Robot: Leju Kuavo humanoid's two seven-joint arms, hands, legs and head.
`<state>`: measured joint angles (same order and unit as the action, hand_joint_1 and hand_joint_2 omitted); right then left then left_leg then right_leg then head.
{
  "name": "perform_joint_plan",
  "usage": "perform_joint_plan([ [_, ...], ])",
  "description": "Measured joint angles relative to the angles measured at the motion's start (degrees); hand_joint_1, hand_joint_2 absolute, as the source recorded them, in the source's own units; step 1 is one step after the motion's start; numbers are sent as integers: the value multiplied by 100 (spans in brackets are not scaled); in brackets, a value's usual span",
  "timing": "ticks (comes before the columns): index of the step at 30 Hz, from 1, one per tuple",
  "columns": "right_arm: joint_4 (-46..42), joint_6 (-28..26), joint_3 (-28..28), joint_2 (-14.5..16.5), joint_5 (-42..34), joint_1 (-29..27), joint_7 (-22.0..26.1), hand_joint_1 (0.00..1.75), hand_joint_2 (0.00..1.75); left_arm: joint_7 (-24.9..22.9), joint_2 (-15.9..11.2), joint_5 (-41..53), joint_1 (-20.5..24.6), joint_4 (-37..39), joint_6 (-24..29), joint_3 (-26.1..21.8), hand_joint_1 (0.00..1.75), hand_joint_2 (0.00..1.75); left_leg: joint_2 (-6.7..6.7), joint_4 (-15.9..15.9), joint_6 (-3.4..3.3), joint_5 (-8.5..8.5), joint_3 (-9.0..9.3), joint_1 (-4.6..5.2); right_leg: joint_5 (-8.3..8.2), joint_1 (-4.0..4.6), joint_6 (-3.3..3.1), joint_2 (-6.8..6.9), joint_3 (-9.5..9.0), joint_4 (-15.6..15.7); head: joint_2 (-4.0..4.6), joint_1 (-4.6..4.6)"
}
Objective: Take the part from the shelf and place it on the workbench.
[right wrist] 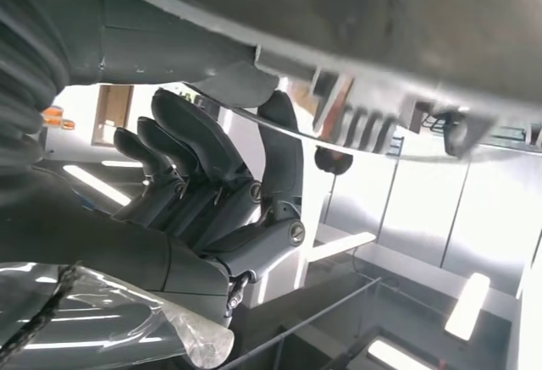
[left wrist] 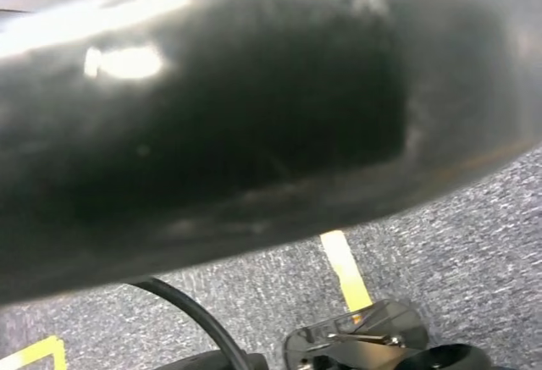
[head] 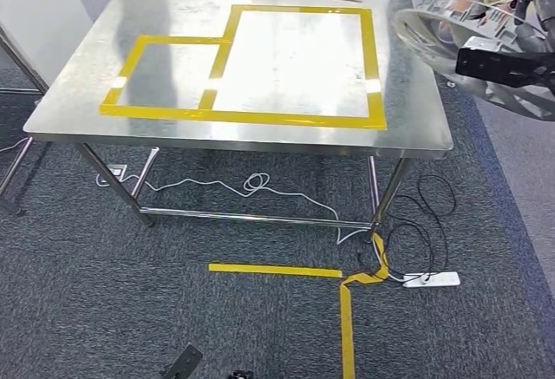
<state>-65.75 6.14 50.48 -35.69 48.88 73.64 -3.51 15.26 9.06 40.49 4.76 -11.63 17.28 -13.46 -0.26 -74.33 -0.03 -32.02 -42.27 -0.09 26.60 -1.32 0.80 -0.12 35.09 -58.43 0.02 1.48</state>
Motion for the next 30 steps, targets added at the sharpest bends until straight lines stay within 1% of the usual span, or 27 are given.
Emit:
perform_joint_plan([
  [2,0,-2,-1,0,2,-3,-3,175,175,-1,-5,5,-2,1,0,-2,0,0,-1,711,-77,493,257,16,49,9,15,-8,-72,2,0,-3],
  [3,1,-4,-1,0,4,4,-5,175,175,-1,-10,8,-5,1,1,-3,0,0,-2,1046,-119,661,387,30,69,18,32,-15,-94,3,0,-8],
  [4,2,-6,-2,0,7,11,-8,175,175,0,-13,9,-6,1,-1,-4,0,0,-2,1277,-154,730,481,44,81,22,55,-21,-100,4,0,-7],
  [5,2,-8,-3,0,11,16,-10,175,175,0,-15,11,-6,1,-3,-4,0,0,-1,1392,-180,703,532,58,88,23,82,-27,-92,6,0,-7],
  [7,2,-8,-10,-1,18,22,-12,175,175,0,-15,13,-2,0,-11,-5,0,0,2,1505,-203,637,583,60,97,23,150,-35,-83,28,0,-4],
  [8,3,-8,-15,-1,19,20,-11,175,175,0,-16,14,-2,0,-19,-7,0,0,3,1560,-221,629,619,50,131,19,177,-31,-65,10,0,-9],
  [9,3,-9,-17,-1,19,23,-9,175,175,0,-17,14,3,0,-26,-9,0,0,5,1604,-238,639,653,36,206,17,196,-29,-10,-97,0,-15],
  [10,3,-10,-19,0,19,24,-8,175,175,0,-15,14,10,0,-35,-11,0,0,6,1645,-256,647,686,23,327,15,208,-28,105,-329,0,-23],
  [12,7,-13,-16,2,22,15,-7,175,175,0,-3,14,19,0,-46,-13,0,0,2,1661,-287,637,712,17,625,11,222,-26,502,-1085,0,-37],
  [13,9,-13,-14,2,23,1,-9,175,175,0,2,14,14,0,-49,-14,0,0,-1,1656,-296,621,724,17,699,10,234,-26,696,-1409,0,-42],
  [14,13,-13,-10,2,23,-16,-9,175,175,-1,4,14,6,0,-50,-15,0,0,-6,1648,-299,597,744,16,671,6,246,-24,817,-1563,0,-42],
  [15,16,-13,-7,2,23,-28,-7,175,175,-1,4,15,-1,0,-50,-16,0,0,-12,1636,-293,566,771,14,521,1,255,-20,830,-1489,0,-42],
  [16,19,-13,-5,2,23,-34,-3,175,175,-1,4,17,-5,0,-50,-17,0,0,-17,1618,-278,526,808,10,275,-7,263,-13,733,-1196,0,-43],
  [17,21,-14,-6,2,24,-38,1,175,175,-1,4,20,-7,0,-50,-17,0,0,-22,1599,-256,479,845,7,47,-14,271,-4,579,-820,0,-42],
  [18,23,-18,-6,2,23,-33,4,175,175,-1,4,22,-4,0,-49,-18,0,0,-27,1570,-227,437,867,14,-112,-8,277,4,410,-475,0,-46],
  [19,25,-24,-7,2,25,-24,3,175,175,-1,3,23,-1,0,-49,-19,0,0,-33,1544,-202,406,872,23,-164,0,258,11,274,-221,0,-53],
  [20,26,-30,-8,2,27,-19,1,175,175,-1,2,23,1,0,-48,-19,0,0,-36,1527,-182,389,867,33,-133,11,231,13,200,-111,-1,-54],
  [21,28,-35,-8,2,30,-15,-3,175,175,0,1,23,0,0,-47,-20,0,0,-39,1515,-167,383,858,44,-87,23,192,9,162,-74,-1,-59],
  [22,28,-37,-10,2,33,-17,-6,175,175,0,-1,23,-2,0,-46,-20,0,0,-39,1510,-153,367,856,44,-53,12,149,6,150,-55,-1,-58],
  [23,28,-37,-10,2,34,-24,-5,175,175,0,-4,23,-4,0,-45,-20,0,0,-34,1486,-129,335,849,45,-40,1,120,2,142,-52,-1,-52],
  [24,28,-37,-11,2,35,-29,-4,175,175,0,-6,23,-1,0,-43,-20,0,0,-28,1392,-95,268,813,42,-24,-13,91,3,124,-46,0,-48],
  [25,28,-36,-11,2,36,-33,-3,175,175,0,-9,23,4,0,-42,-20,0,0,-21,1187,-56,151,723,35,-10,-27,63,5,100,-39,0,-41],
  [26,29,-36,-10,2,37,-43,-3,175,175,0,-9,23,7,0,-42,-20,0,0,-13,893,-23,10,586,24,6,-29,39,8,75,-35,0,-35],
  [27,30,-35,-8,2,39,-60,-3,175,175,0,-9,23,7,0,-41,-20,0,0,-8,508,0,-145,399,12,26,-28,23,10,51,-34,0,-31],
  [28,32,-35,-5,2,45,-81,-3,175,175,0,-8,23,2,0,-41,-20,0,0,-4,153,9,-249,212,3,47,-24,13,9,23,-34,0,-31],
  [29,35,-35,-2,2,51,-103,-3,175,175,0,-9,23,-4,0,-41,-20,0,0,-2,-63,5,-251,79,-1,72,-18,9,5,-11,-35,-1,-31],
  [30,37,-35,-1,2,58,-121,-3,175,175,-1,-9,23,-9,0,-40,-20,0,0,0,-94,-13,-135,17,1,101,-10,7,0,-50,-35,-1,-31],
])
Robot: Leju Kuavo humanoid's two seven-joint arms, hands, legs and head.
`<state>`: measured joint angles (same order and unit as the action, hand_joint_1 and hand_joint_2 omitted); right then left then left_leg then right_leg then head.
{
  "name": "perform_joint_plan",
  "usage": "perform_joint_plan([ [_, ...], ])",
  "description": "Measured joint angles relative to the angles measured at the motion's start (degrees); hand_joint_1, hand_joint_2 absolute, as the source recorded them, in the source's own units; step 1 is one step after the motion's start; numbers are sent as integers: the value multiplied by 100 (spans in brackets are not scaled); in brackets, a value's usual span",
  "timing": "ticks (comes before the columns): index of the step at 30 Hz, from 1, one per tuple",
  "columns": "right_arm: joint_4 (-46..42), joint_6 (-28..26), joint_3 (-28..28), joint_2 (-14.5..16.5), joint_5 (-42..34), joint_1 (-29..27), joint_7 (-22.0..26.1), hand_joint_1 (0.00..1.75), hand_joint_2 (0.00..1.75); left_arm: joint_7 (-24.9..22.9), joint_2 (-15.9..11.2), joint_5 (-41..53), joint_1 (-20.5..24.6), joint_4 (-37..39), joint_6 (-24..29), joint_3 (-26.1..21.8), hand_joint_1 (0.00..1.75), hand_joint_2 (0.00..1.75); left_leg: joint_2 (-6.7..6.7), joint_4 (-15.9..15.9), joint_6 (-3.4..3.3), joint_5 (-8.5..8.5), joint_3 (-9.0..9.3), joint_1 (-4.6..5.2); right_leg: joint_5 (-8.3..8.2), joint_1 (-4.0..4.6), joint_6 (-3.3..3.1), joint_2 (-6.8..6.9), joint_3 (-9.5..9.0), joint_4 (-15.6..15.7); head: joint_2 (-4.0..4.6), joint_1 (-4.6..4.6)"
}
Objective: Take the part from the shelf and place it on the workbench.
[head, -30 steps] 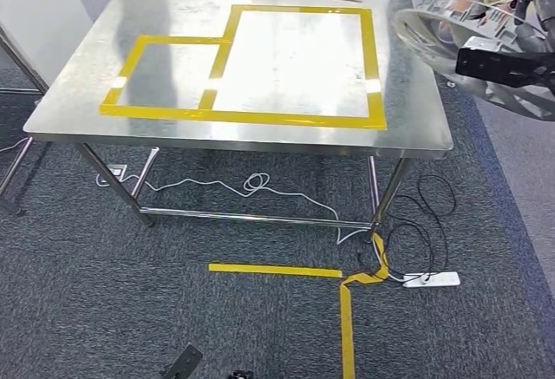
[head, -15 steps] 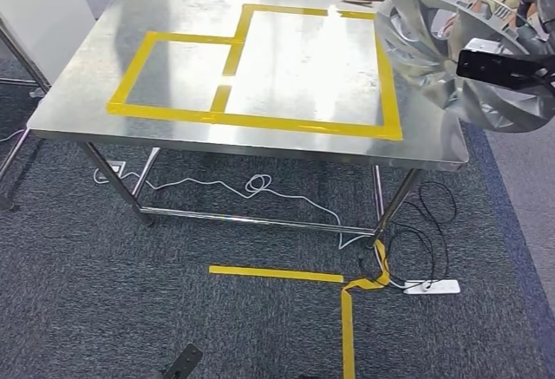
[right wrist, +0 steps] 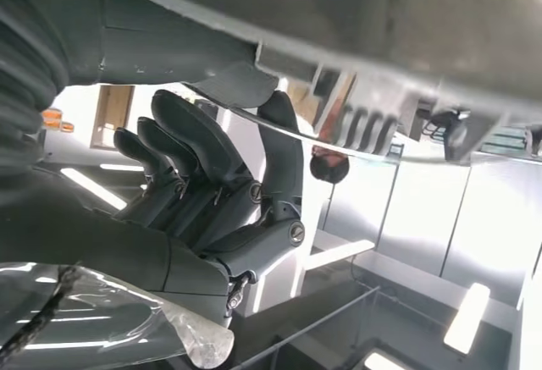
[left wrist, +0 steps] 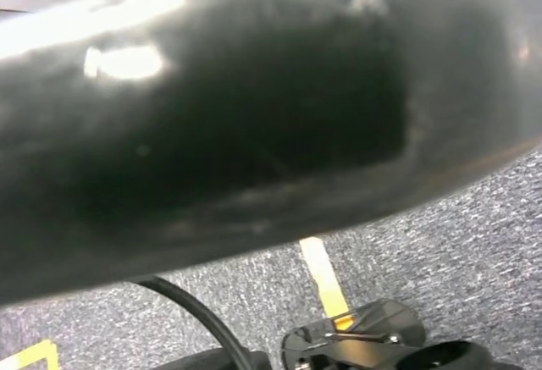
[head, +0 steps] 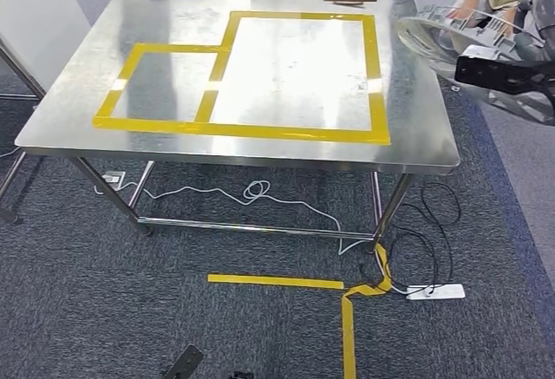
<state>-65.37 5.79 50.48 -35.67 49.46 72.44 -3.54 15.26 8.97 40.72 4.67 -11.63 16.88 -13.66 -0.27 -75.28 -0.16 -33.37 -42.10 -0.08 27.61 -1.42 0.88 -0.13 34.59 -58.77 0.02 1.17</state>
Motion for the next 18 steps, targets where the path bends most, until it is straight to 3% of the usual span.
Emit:
perform_joint_plan([
  [2,2,0,-3,0,8,-11,0,175,175,0,-2,2,-4,0,1,0,0,0,-1,574,-87,527,133,21,59,17,9,-12,-85,2,0,-2],
  [4,7,-1,-4,0,16,-2,1,175,175,-3,-9,4,-11,0,3,-1,0,0,-1,1170,-192,895,331,60,103,32,43,-24,-137,15,1,-8],
  [7,21,-2,-9,-1,28,10,-1,175,175,-15,-11,4,-17,0,5,-2,0,0,0,1405,-268,893,437,100,111,21,134,-42,-150,60,1,3],
  [9,24,-3,-28,-5,30,16,2,175,175,-17,-9,6,-1,-2,9,-4,0,0,7,1629,-300,834,565,69,172,20,185,-29,-97,33,1,-1],
  [11,31,-5,-34,-9,33,11,6,175,175,-17,-2,8,16,-4,15,-6,0,0,1,1822,-321,810,694,34,408,25,202,-14,109,-373,1,-13],
  [13,48,-8,-9,-9,36,-51,9,175,175,-17,14,10,2,-3,16,-7,0,0,-19,1845,-333,788,756,34,687,27,215,-11,442,-1086,1,-21],
  [14,61,-8,6,-9,38,-98,9,175,175,-17,21,10,-15,-3,15,-8,0,0,-29,1842,-331,762,791,33,715,24,227,-11,580,-1328,1,-26],
  [15,71,-8,18,-9,39,-135,11,175,175,-17,25,11,-31,-2,15,-9,0,0,-38,1837,-323,732,828,32,618,19,237,-10,645,-1382,1,-25],
  [16,78,-7,22,-9,39,-150,16,175,175,-17,27,11,-38,-2,15,-10,0,0,-46,1827,-309,698,864,32,394,13,245,-7,618,-1205,1,-25],
  [18,85,-5,15,-9,39,-122,26,175,175,-17,26,13,-35,-3,15,-14,0,0,-56,1798,-265,625,916,33,-93,8,260,7,394,-509,1,-24],
])
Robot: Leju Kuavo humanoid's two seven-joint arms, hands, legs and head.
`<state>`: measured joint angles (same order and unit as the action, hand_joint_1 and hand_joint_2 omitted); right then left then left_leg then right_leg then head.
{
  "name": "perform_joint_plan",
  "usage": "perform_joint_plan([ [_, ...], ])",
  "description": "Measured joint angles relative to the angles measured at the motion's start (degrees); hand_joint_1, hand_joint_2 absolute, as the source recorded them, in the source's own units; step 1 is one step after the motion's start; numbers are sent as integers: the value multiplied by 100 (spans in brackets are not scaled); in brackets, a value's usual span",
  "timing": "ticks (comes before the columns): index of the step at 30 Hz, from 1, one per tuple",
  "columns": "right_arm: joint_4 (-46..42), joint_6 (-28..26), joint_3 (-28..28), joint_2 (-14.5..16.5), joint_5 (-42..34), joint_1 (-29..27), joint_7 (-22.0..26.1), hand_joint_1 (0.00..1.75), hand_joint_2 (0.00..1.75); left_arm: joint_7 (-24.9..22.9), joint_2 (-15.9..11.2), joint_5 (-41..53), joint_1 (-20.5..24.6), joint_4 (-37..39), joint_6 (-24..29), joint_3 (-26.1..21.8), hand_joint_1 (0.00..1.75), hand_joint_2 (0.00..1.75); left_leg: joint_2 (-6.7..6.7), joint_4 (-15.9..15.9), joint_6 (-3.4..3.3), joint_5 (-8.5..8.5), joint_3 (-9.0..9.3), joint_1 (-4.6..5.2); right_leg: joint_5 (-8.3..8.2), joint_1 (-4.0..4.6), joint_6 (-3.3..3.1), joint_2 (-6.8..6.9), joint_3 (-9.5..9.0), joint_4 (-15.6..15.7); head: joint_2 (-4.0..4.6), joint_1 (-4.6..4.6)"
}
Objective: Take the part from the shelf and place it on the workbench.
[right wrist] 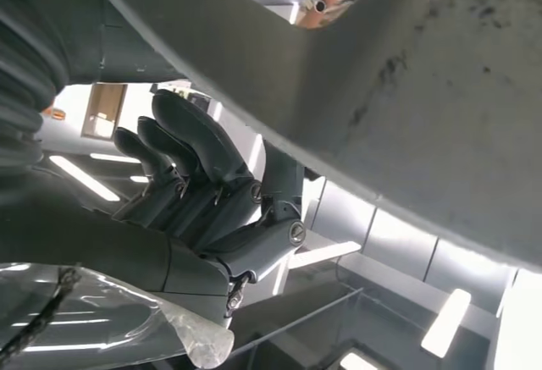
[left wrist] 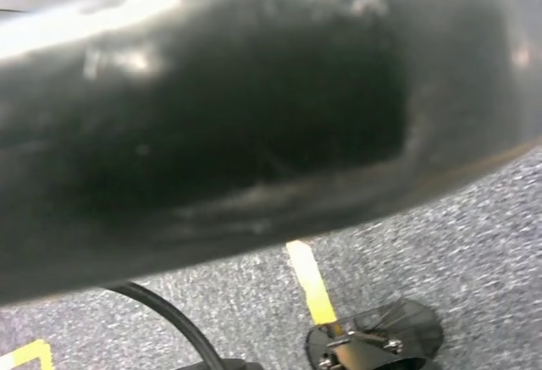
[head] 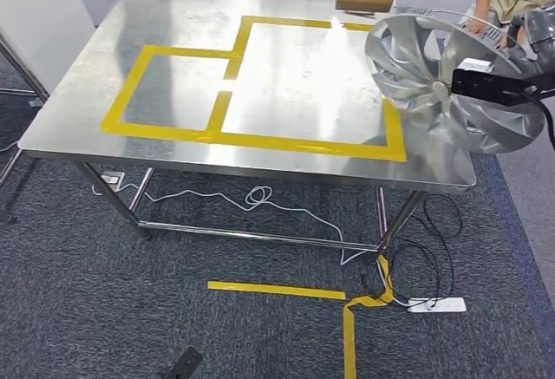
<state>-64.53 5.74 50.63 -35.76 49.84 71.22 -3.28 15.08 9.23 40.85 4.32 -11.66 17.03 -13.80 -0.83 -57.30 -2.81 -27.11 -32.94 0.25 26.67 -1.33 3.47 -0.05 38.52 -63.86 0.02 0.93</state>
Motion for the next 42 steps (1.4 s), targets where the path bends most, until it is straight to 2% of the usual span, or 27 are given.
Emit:
perform_joint_plan([
  [1,2,-1,-5,0,1,26,7,175,175,0,-1,2,7,0,0,-2,0,0,-2,-31,24,-28,3,7,-130,9,0,2,-128,292,-1,-1],
  [2,7,-2,-10,0,6,51,7,175,175,0,-2,6,13,0,0,-3,0,0,-3,-60,46,-46,-12,15,-140,21,-20,3,-216,468,-1,-4],
  [5,19,-8,-26,0,24,97,3,175,175,-5,-1,14,22,1,2,-4,0,0,1,-113,104,-73,-75,29,-24,30,-114,-15,-294,563,-1,-8],
  [7,24,-10,-31,0,27,100,10,175,175,-10,-3,14,37,-1,6,-5,0,0,17,-297,182,-210,-153,24,-3,1,-169,-12,-327,578,-2,10],
  [8,30,-9,-28,0,27,98,14,175,175,-12,-5,14,46,-1,8,-5,0,0,28,-545,228,-349,-261,12,12,-12,-199,-7,-355,589,-2,17],
  [10,53,-8,-18,0,31,69,17,175,175,-14,-4,15,51,-1,7,-6,0,0,44,-1291,287,-653,-604,-19,43,-8,-242,2,-399,590,-2,25],
  [11,68,-8,-13,0,34,52,20,175,175,-15,-3,16,50,-1,7,-7,0,0,47,-1597,293,-721,-766,-29,59,-3,-254,1,-421,589,-2,25],
  [12,80,-8,-11,0,39,42,22,175,175,-16,-1,21,48,-1,7,-7,0,0,48,-1736,285,-673,-865,-32,76,3,-260,-2,-444,589,-2,25],
  [13,89,-8,-12,0,42,45,24,175,175,-16,1,25,49,-1,7,-7,0,0,49,-1660,261,-505,-878,-28,93,10,-261,-9,-469,588,-2,26],
  [15,95,-8,-15,1,46,76,30,175,175,-19,0,31,52,-1,7,-8,0,0,46,-1019,153,17,-696,1,132,25,-251,-24,-527,594,-2,22],
  [16,98,-8,-16,0,49,99,34,175,175,-23,-3,31,50,-1,6,-9,0,0,45,-710,92,210,-589,21,147,37,-237,-33,-548,602,-2,18],
  [17,105,-7,-16,0,55,116,39,175,175,-27,-5,31,48,-1,5,-9,0,0,45,-486,42,316,-505,42,155,37,-215,-40,-561,612,-2,19],
  [20,125,-3,-21,-1,73,147,46,175,175,-38,-4,31,53,-2,1,-10,0,0,50,-267,-27,294,-393,68,160,26,-118,-54,-568,657,-2,36],
  [22,128,-3,-42,-1,77,167,55,175,175,-39,-2,31,82,-5,4,-14,0,0,56,-28,-53,257,-257,35,259,27,-73,-45,-498,575,-2,27],
  [23,130,-3,-48,-1,78,174,61,175,175,-39,4,31,95,-7,6,-15,0,0,55,92,-63,247,-184,13,377,29,-59,-43,-408,389,-2,22],
  [25,143,-3,-29,2,80,148,66,175,175,-39,21,33,92,-8,3,-16,0,0,42,168,-75,233,-114,1,696,18,-31,-40,-106,-295,-2,10],
  [26,153,-2,-11,2,81,116,68,175,175,-39,30,33,76,-8,0,-17,0,0,36,166,-73,214,-84,-4,796,12,-10,-41,49,-623,-2,8],
  [27,164,-1,5,4,82,83,68,175,175,-39,34,33,59,-8,-3,-17,0,0,30,156,-65,186,-52,-8,787,3,14,-39,152,-803,-2,5],
  [28,172,0,14,5,82,63,70,175,175,-39,38,33,45,-8,-4,-18,0,0,24,138,-52,155,-25,-12,649,-9,36,-36,169,-766,-2,6],
  [30,180,0,12,7,81,68,72,175,175,-39,40,33,40,-8,-8,-20,0,0,12,67,-3,73,10,-30,154,-37,84,-17,-35,-141,-2,8],
  [31,180,-1,10,6,80,85,73,175,175,-39,38,33,44,-8,-10,-20,0,0,8,22,30,34,4,-28,-18,-33,103,-5,-170,180,-2,1],
  [32,180,-3,8,6,81,103,70,175,175,-39,35,32,46,-8,-11,-21,0,0,5,-29,60,6,-16,-25,-85,-26,97,1,-286,434,-2,-8],
  [35,180,-8,6,7,84,133,62,175,175,-39,32,31,42,-8,-15,-21,0,0,0,-107,98,-11,-81,-7,1,-2,29,-1,-395,617,-2,-27],
  [40,179,-8,6,7,86,132,60,175,175,-39,33,31,43,-8,-15,-21,0,0,0,-108,104,-7,-90,-7,7,6,7,0,-383,595,-2,-13],
  [42,177,-10,4,6,87,135,62,175,175,-39,29,30,43,-8,-14,-21,0,0,2,-121,132,-30,-97,-4,14,0,-35,-1,-375,568,-2,3],
])
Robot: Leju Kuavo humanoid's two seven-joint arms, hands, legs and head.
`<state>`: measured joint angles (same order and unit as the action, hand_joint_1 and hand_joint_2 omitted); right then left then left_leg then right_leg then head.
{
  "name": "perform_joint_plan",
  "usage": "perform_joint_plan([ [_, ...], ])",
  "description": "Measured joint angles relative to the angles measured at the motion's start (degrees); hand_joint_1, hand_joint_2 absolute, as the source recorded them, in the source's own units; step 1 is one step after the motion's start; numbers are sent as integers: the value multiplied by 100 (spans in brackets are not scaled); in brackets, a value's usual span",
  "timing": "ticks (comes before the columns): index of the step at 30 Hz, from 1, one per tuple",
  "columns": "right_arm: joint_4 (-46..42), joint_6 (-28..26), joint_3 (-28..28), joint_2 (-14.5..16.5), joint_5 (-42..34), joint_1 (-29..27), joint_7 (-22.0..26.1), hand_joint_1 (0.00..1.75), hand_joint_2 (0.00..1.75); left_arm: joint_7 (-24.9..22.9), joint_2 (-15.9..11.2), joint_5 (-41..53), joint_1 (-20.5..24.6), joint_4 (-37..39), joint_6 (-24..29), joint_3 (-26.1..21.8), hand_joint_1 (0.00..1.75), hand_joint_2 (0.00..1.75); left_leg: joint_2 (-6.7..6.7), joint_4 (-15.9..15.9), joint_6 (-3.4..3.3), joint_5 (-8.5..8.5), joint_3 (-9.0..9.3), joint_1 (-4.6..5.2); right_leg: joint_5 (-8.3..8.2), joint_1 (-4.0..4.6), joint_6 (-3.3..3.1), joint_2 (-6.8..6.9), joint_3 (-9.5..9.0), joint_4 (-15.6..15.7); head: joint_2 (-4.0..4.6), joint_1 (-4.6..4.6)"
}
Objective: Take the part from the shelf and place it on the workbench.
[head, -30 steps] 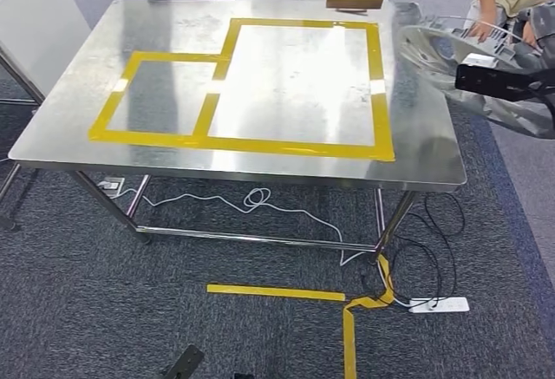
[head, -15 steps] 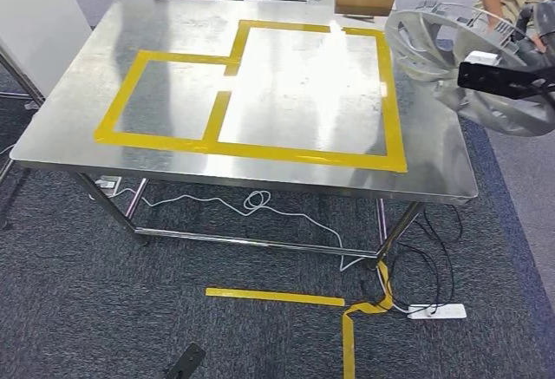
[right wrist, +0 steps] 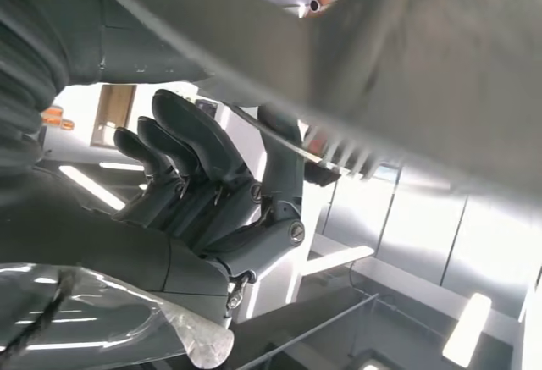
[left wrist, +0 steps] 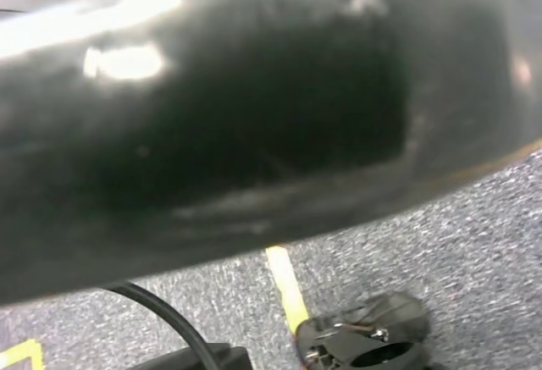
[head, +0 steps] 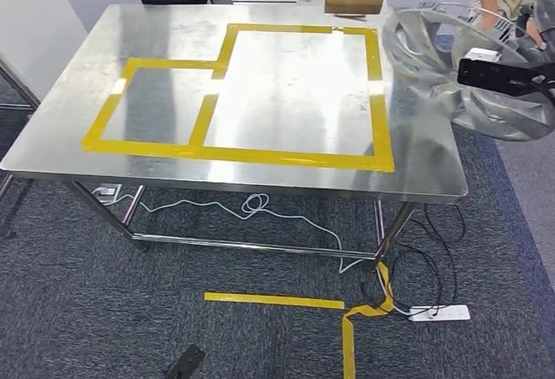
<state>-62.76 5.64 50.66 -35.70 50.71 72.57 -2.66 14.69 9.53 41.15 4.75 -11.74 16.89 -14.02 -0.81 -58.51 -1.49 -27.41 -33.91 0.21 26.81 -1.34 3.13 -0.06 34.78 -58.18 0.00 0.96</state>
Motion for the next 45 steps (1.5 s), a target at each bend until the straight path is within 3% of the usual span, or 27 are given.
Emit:
perform_joint_plan([
  [3,-21,-1,-11,1,0,-13,4,175,175,5,-12,-13,3,-2,-11,-3,0,0,45,-1291,128,-496,-634,-30,69,-25,-156,0,-77,7,0,50],
  [4,-32,0,-14,1,-1,-20,3,175,175,8,-10,-16,0,-2,-18,-4,0,0,58,-1628,135,-523,-828,-42,95,-11,-184,-6,-109,7,0,68],
  [6,-61,0,-19,0,-2,-14,2,175,175,9,-12,-17,-9,-2,-21,-4,0,0,55,-1087,45,-23,-682,-18,134,19,-188,-24,-175,9,0,66],
  [8,-87,1,-19,-1,-3,-1,0,175,175,9,-28,-18,-16,-2,-21,-5,0,0,52,-447,-83,339,-441,29,163,32,-171,-41,-225,34,0,50],
  [11,-104,0,-15,-2,-3,17,-2,175,175,9,-44,-19,-17,-2,-19,-6,0,0,54,-148,-180,346,-300,93,147,8,-77,-68,-234,97,0,64],
  [14,-132,-1,-46,-7,-7,28,0,175,175,9,-44,-23,7,-3,-22,-10,0,0,72,205,-204,292,-93,38,271,10,-3,-52,-136,-26,1,48],
  [17,-140,-3,-33,-9,-9,10,1,175,175,9,-39,-26,7,-4,-44,-16,0,0,60,307,-212,278,7,17,683,13,39,-42,365,-1030,1,20],
  [18,-139,-2,-23,-10,-9,-15,0,175,175,9,-35,-27,-3,-4,-49,-17,0,0,54,301,-209,257,28,17,737,11,58,-40,542,-1324,1,16],
  [19,-139,-2,-16,-10,-9,-37,1,175,175,9,-32,-27,-14,-4,-52,-18,0,0,48,290,-202,229,53,15,673,8,73,-38,638,-1425,1,17],
  [20,-140,-1,-14,-10,-10,-50,3,175,175,9,-29,-28,-20,-4,-52,-19,0,0,42,269,-189,195,81,11,485,5,83,-33,625,-1288,1,18],
  [22,-141,-1,-19,-10,-11,-53,7,175,175,8,-31,-29,-20,-4,-52,-21,0,0,33,204,-142,103,125,4,2,2,100,-6,369,-573,1,17],
  [23,-142,-2,-19,-10,-12,-47,8,175,175,8,-32,-29,-15,-4,-52,-24,0,0,30,158,-114,62,126,10,-136,10,95,4,213,-240,1,12],
  [25,-145,-4,-19,-9,-10,-36,3,175,175,7,-33,-29,-13,-4,-51,-30,0,0,27,97,-65,19,96,26,-115,37,21,16,63,23,1,3],
  [29,-151,-4,-31,-8,-9,-22,4,175,175,7,-39,-34,-10,-5,-46,-39,0,0,39,-100,47,-133,15,27,-26,13,-151,8,-10,68,0,10],
  [30,-152,-3,-32,-8,-9,-21,4,175,175,7,-42,-34,-5,-6,-44,-40,0,0,44,-347,86,-260,-100,17,-9,1,-182,11,-35,73,0,14],
  [32,-153,-3,-29,-8,-8,-27,6,175,175,7,-41,-34,-8,-6,-42,-41,0,0,50,-1121,140,-564,-497,-10,29,2,-217,10,-70,71,1,24],
  [33,-153,-3,-27,-8,-7,-31,6,175,175,7,-41,-34,-14,-6,-41,-41,0,0,52,-1467,147,-649,-700,-19,52,4,-222,5,-93,70,1,23],
  [34,-153,-3,-26,-8,-5,-34,6,175,175,7,-41,-34,-19,-6,-41,-41,0,0,53,-1645,143,-618,-830,-23,80,6,-221,0,-128,69,1,23],
  [35,-153,-3,-26,-8,-4,-36,6,175,175,7,-41,-33,-23,-6,-39,-41,0,0,53,-1602,128,-463,-862,-23,115,9,-215,-5,-176,69,1,24],
  [37,-153,-2,-26,-8,-4,-39,6,175,175,7,-43,-30,-27,-6,-33,-41,0,0,51,-946,52,87,-664,-5,198,13,-195,-8,-299,75,1,23],
  [39,-148,-2,-24,-9,-4,-29,5,175,175,7,-48,-22,-35,-6,-17,-42,0,0,50,-358,-35,407,-425,28,253,24,-156,-23,-385,96,1,14],
  [43,-138,-3,-43,-10,1,-3,5,175,175,5,-49,-3,-27,-8,6,-45,0,0,58,-38,-144,295,-241,45,297,16,-23,-54,-401,147,0,16],
  [45,-138,-1,-69,-14,8,21,7,175,175,13,-44,0,-7,-10,10,-48,0,0,58,138,-183,257,-134,10,465,20,16,-42,-247,-117,0,-1],
])
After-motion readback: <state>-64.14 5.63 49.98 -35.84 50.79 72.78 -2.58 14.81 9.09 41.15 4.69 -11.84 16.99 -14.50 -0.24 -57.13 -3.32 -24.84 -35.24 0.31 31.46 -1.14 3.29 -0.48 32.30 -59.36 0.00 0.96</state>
